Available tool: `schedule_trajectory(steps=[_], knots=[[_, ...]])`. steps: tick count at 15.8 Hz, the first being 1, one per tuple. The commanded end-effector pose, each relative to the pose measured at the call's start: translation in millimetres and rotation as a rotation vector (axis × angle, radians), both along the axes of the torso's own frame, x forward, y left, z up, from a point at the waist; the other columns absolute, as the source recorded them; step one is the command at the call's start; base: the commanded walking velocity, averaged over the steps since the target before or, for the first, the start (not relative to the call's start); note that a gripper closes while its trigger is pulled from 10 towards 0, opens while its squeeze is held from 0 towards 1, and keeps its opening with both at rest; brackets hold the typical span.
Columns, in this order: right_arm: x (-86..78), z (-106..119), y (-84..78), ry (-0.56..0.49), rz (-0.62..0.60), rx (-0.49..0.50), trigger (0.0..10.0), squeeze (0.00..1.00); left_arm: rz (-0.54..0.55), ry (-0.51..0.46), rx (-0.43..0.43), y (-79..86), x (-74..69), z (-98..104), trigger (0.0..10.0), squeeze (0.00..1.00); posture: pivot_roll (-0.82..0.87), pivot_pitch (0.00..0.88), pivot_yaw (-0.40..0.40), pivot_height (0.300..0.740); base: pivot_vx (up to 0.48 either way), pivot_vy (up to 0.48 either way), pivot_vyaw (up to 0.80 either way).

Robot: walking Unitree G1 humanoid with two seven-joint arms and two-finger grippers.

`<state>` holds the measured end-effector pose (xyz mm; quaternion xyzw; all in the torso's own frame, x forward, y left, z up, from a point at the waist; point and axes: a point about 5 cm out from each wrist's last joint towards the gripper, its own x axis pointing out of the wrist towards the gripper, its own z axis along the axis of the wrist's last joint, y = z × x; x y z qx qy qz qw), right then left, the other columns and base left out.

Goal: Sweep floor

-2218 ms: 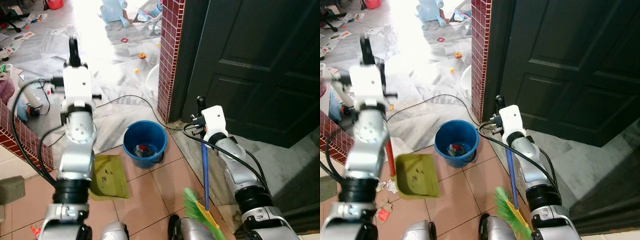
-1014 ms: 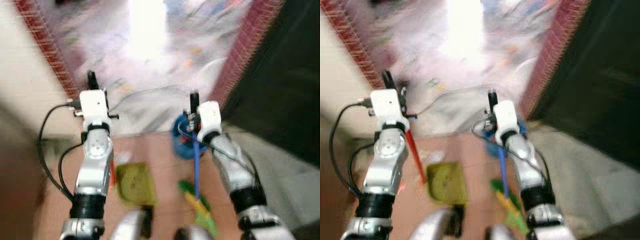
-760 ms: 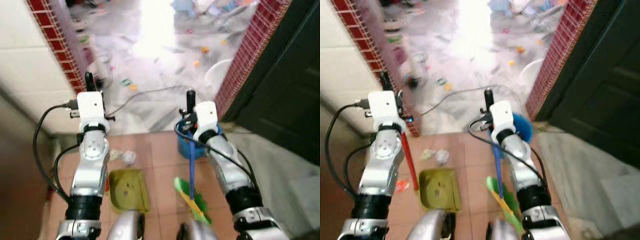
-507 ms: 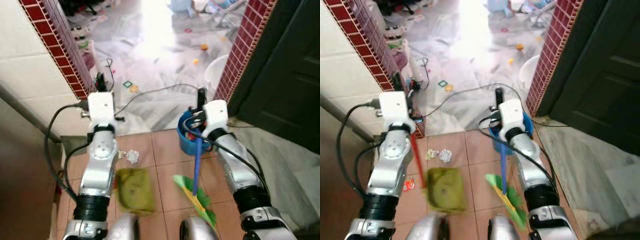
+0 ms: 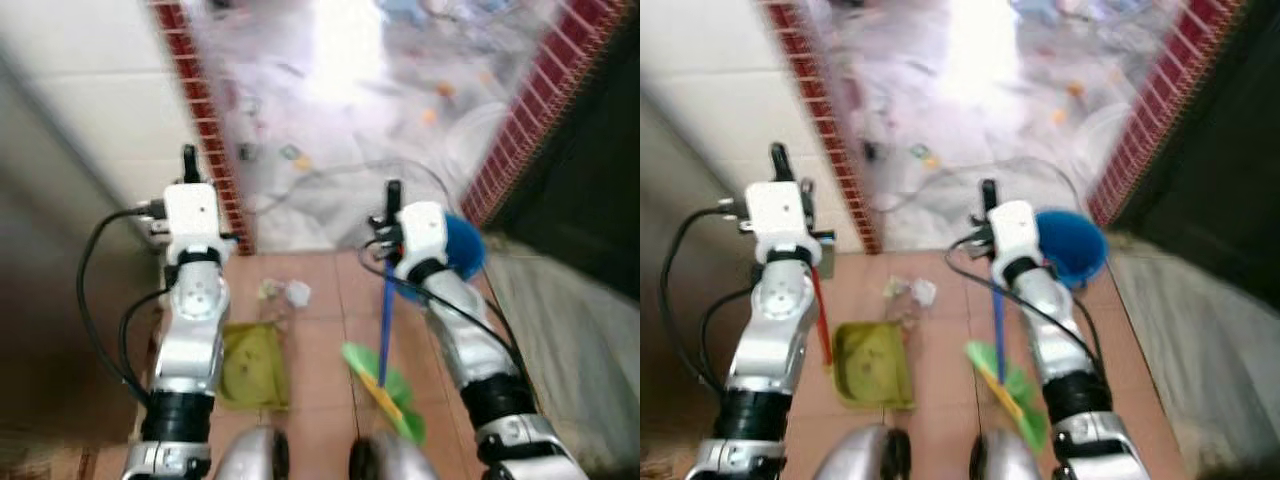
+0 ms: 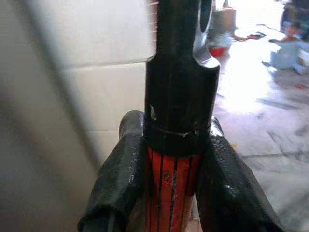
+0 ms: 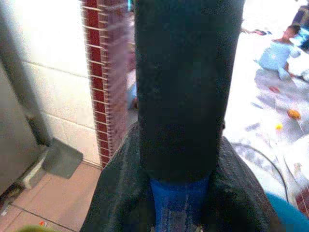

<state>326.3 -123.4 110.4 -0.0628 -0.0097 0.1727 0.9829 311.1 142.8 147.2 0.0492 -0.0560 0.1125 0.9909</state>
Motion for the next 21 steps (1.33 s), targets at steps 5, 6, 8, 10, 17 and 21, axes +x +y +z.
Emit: schedule_trajectory(steps=[5,6,8,10,17,21], knots=[[1.0,7.6,10.2,-0.032,0.031,0.026,10.0,0.0,0.004,-0.072,-0.038,2.8,-0.1,16.9,10.0,0.0,-0.03,0.108,0.011,0.74,0.0,0.0,0.8],[0.9,7.6,10.2,-0.032,0.032,0.026,10.0,0.0,0.001,-0.075,-0.029,3.2,-0.1,17.1,10.0,0.0,-0.03,0.108,0.011,0.74,0.0,0.0,0.8],[0.7,7.6,10.0,-0.032,0.031,0.027,10.0,0.0,-0.013,-0.087,-0.027,3.5,-0.8,16.6,10.0,0.0,-0.04,0.107,0.013,0.74,0.0,0.0,0.8],[0.5,7.7,9.7,-0.034,0.028,0.025,10.0,0.0,-0.015,-0.082,-0.028,3.5,-0.9,16.0,10.0,0.0,-0.03,0.107,0.013,0.74,0.0,0.0,0.69],[2.6,17.1,-8.3,-0.094,-0.131,0.019,10.0,0.0,-0.055,-0.039,-0.066,3.7,-5.3,2.8,10.0,0.0,-0.03,0.098,0.007,0.74,0.0,0.0,0.0],[-1.1,16.0,-25.8,-0.077,-0.24,0.041,10.0,0.0,0.0,0.039,-0.135,13.5,-16.1,-17.6,10.0,0.0,-0.03,0.095,0.0,0.74,0.0,0.0,0.0]])
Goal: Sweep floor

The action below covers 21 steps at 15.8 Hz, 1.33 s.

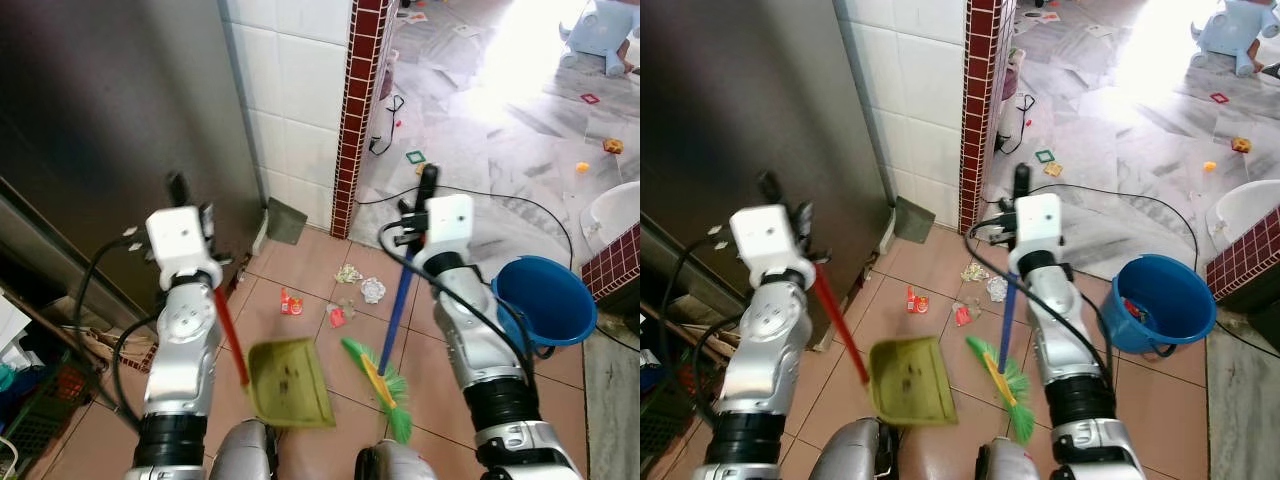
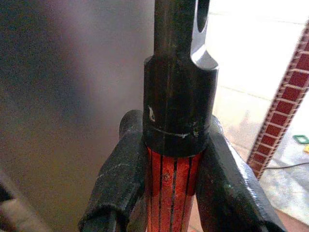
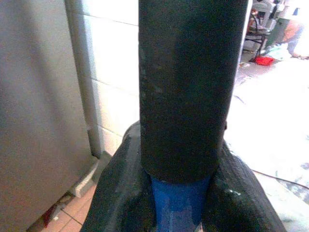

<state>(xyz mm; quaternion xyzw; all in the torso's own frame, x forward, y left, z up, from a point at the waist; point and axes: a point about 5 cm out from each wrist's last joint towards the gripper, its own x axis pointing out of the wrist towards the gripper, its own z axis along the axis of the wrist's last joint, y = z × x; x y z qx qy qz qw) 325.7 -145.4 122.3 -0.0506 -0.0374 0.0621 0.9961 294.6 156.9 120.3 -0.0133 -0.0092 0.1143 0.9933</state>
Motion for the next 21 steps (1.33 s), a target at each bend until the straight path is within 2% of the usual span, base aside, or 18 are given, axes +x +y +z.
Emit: schedule_trajectory(steps=[1,4,8,21], knots=[[1.0,7.8,-6.9,-0.025,-0.037,-0.006,10.0,0.0,0.017,-0.037,0.005,1.2,-0.3,10.2,10.0,0.0,-0.04,0.097,0.002,0.74,0.0,0.0,0.0],[6.3,17.0,-9.0,-0.056,-0.069,-0.016,10.0,0.0,0.069,-0.012,-0.013,12.4,-1.8,4.6,10.0,0.0,-0.04,0.104,0.003,0.74,0.0,0.0,0.0],[8.5,20.0,-6.4,-0.056,-0.071,-0.014,10.0,0.0,0.072,-0.026,-0.026,14.1,-0.3,8.4,10.0,0.0,-0.04,0.113,-0.003,0.74,0.0,0.0,-0.1],[13.3,26.8,-6.0,-0.081,-0.09,-0.041,10.0,0.0,0.031,-0.053,-0.046,5.9,1.8,13.2,10.0,0.0,-0.04,0.117,-0.01,0.74,0.348,0.0,0.0]])
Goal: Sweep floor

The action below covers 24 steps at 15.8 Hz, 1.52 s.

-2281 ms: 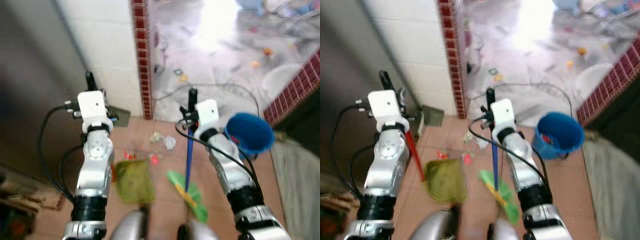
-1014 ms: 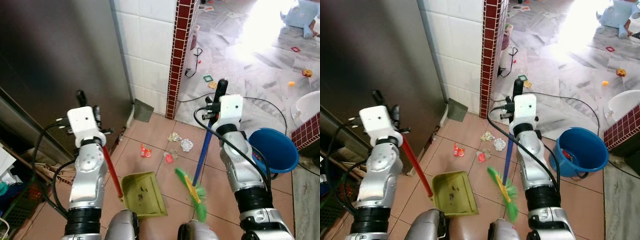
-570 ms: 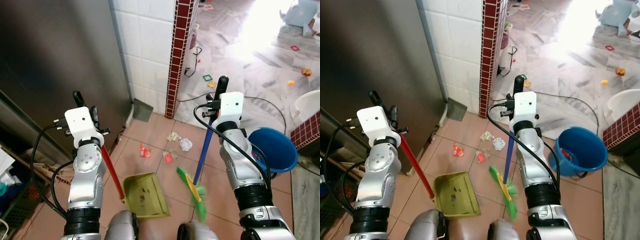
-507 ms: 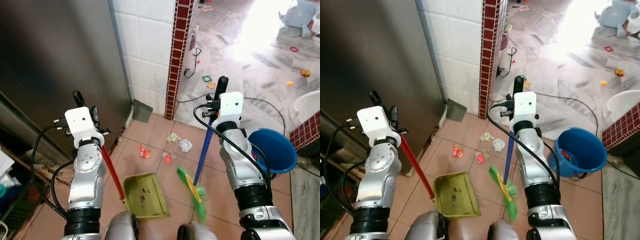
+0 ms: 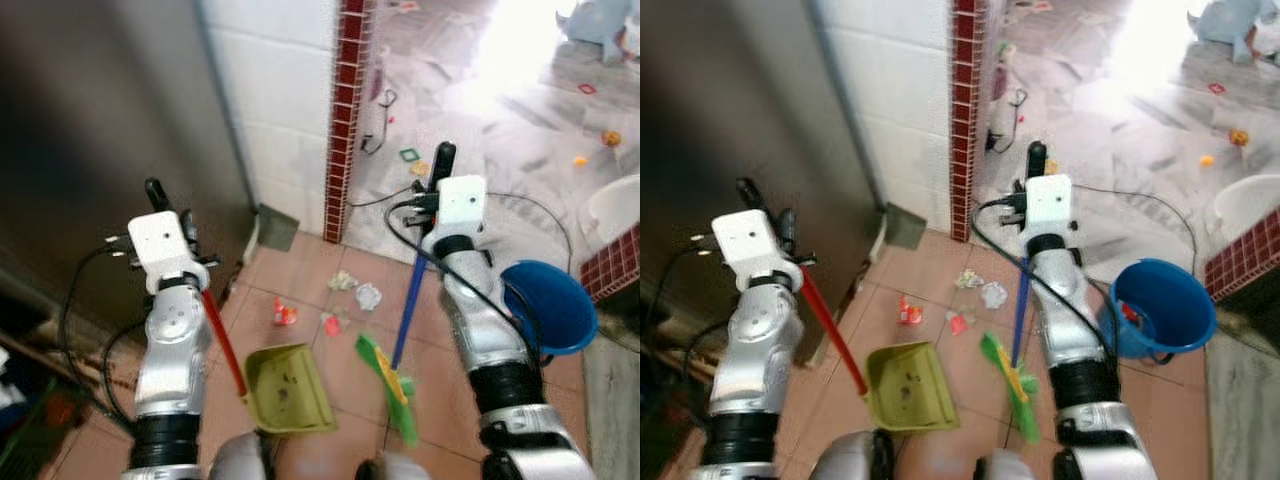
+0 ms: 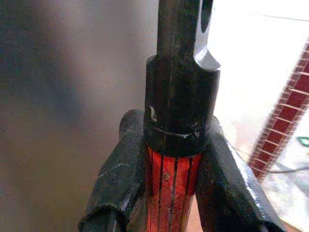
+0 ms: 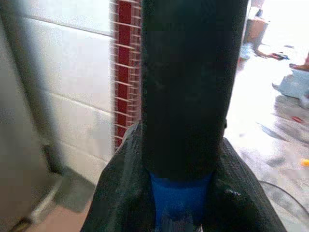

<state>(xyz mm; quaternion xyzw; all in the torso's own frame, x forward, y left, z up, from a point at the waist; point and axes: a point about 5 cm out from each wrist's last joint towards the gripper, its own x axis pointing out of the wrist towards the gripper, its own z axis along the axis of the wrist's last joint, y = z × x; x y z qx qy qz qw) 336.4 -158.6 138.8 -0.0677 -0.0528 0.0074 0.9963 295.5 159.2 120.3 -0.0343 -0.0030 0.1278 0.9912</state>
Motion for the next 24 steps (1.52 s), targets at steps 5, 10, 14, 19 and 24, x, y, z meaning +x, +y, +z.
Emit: schedule_trajectory(steps=[5,10,14,19,24], knots=[[3.4,11.6,8.1,-0.046,0.021,-0.018,10.0,0.0,0.006,-0.066,-0.005,3.5,1.9,14.7,10.0,0.0,-0.04,0.117,-0.01,0.74,0.392,0.0,0.0],[3.2,11.1,10.3,-0.045,0.037,-0.01,10.0,0.0,0.009,-0.079,-0.017,3.7,2.3,18.0,10.0,0.0,-0.04,0.117,-0.011,0.74,0.366,0.128,0.0],[3.1,10.3,9.1,-0.042,0.032,-0.005,10.0,0.0,0.008,-0.108,0.005,2.5,2.2,23.5,10.0,0.0,-0.04,0.115,-0.009,0.74,0.14,0.195,0.0],[3.8,9.4,10.0,-0.04,0.035,-0.01,10.0,0.0,-0.012,-0.14,0.13,3.9,1.6,32.4,10.0,0.0,-0.04,0.112,-0.009,0.74,0.0,0.0,0.0],[4.0,9.0,10.2,-0.037,0.04,-0.011,10.0,0.0,-0.024,-0.106,0.201,10.3,1.6,24.8,10.0,0.0,-0.04,0.109,-0.009,0.74,0.0,0.0,0.0]])
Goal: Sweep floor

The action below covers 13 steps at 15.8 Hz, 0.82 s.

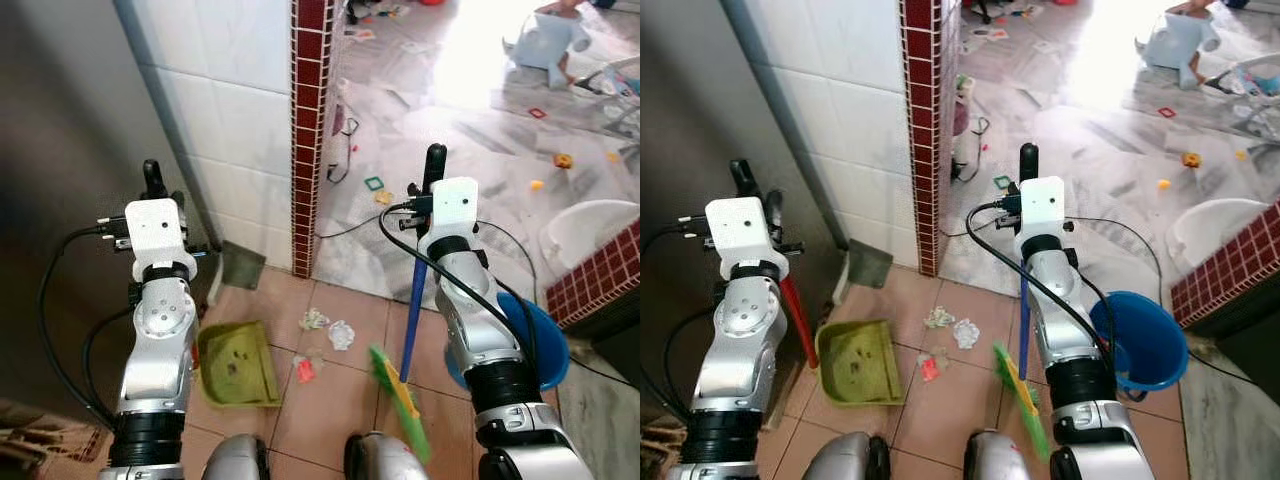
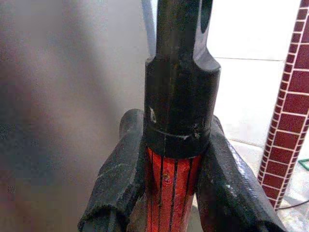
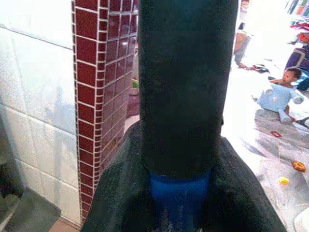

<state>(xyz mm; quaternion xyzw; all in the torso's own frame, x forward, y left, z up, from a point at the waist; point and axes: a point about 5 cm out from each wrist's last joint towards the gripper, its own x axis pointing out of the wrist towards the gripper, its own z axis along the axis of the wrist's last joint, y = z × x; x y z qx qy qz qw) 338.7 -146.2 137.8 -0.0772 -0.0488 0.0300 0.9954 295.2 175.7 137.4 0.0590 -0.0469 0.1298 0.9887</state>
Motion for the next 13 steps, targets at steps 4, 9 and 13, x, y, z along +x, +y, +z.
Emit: schedule_trajectory(steps=[4,9,13], knots=[[1.8,10.2,-1.2,-0.04,0.013,0.027,10.0,0.0,-0.057,0.032,0.042,-10.0,9.5,-8.8,10.0,0.0,-0.05,0.111,-0.008,0.74,0.0,0.0,0.0],[-1.0,16.3,8.1,-0.035,0.083,0.089,10.0,0.0,-0.045,0.052,0.109,-18.3,22.0,-20.5,10.0,0.0,-0.07,0.122,-0.009,0.74,0.0,0.0,0.0],[2.2,23.7,14.0,-0.025,0.117,0.155,10.0,0.0,0.096,-0.009,0.164,-16.3,30.8,-20.0,10.0,0.0,-0.09,0.132,-0.019,0.74,0.0,0.0,0.0]])
